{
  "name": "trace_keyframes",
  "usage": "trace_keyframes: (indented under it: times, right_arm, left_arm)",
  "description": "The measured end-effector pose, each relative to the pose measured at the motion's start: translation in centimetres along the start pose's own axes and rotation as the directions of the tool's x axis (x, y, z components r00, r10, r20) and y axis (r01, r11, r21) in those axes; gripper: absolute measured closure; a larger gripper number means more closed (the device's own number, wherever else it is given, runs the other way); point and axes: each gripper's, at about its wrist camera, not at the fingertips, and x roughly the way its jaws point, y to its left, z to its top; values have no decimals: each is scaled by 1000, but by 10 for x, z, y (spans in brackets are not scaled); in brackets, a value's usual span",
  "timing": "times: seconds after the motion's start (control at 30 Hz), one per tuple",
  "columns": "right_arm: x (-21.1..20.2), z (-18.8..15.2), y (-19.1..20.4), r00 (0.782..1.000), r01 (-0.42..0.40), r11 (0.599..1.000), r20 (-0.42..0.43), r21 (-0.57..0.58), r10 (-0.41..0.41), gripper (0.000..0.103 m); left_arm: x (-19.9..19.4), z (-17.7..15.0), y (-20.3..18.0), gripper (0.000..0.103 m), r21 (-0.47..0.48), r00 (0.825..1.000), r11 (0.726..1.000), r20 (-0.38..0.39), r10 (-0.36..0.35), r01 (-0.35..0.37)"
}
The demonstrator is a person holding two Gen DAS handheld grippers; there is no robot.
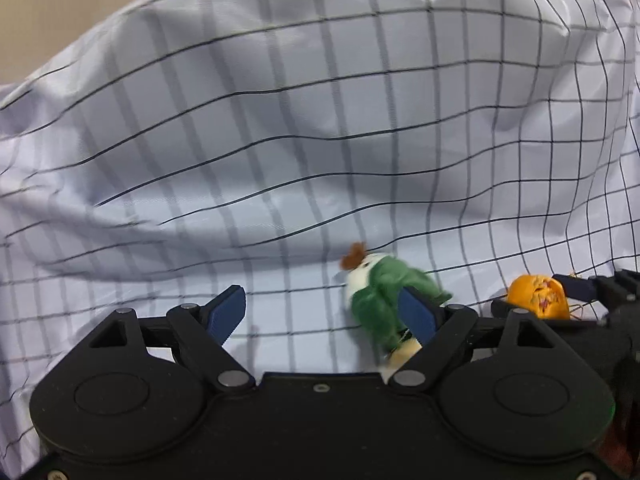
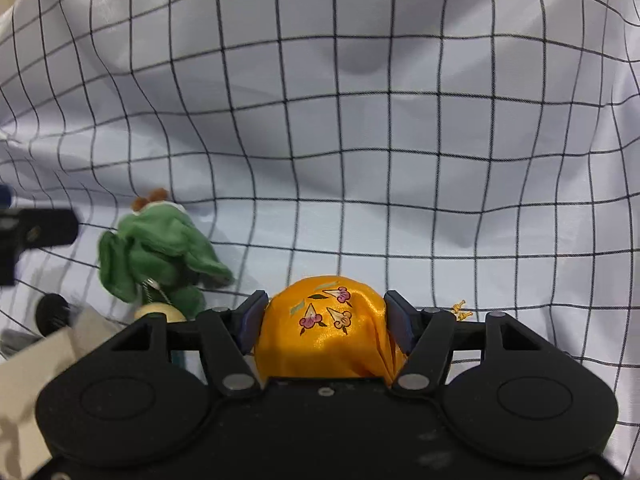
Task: Organize soft objects
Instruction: 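Close the right gripper on the orange pouch while the left grips the green plush, then carry the orange pouch and green plush with both grippers over the basket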
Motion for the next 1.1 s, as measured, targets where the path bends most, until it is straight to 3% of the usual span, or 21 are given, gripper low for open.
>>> trace_keyframes:
  times: [0.3, 0.67, 0.83, 0.87, 0.93, 1.1]
  right_arm:
    - [4, -9, 2, 998, 42, 997, 39, -72, -40, 38]
    - [10, -13, 0, 998, 43, 996, 39, -75, -40, 28]
    - [13, -14, -2, 999, 35, 996, 37, -81, -32, 32]
    - [12, -15, -2, 999, 31, 996, 37, -88, -28, 36]
    - [11, -14, -2, 999, 20, 995, 38, -98, -17, 38]
    - [4, -17, -5, 998, 39, 994, 60, -103, -33, 39]
  left_arm:
    - [55, 14, -21, 17, -9, 995, 1000, -101, -23, 22]
    - [79, 13, -29, 16, -17, 987, 998, -151, -63, 61]
    - [94, 15, -33, 16, -28, 980, 996, -180, -86, 83]
    - [100, 16, -34, 20, -36, 977, 995, -189, -95, 89]
    - [107, 16, -31, 41, -61, 970, 991, -207, -129, 119]
    - [108, 16, -26, 46, -99, 971, 985, -179, -160, 144]
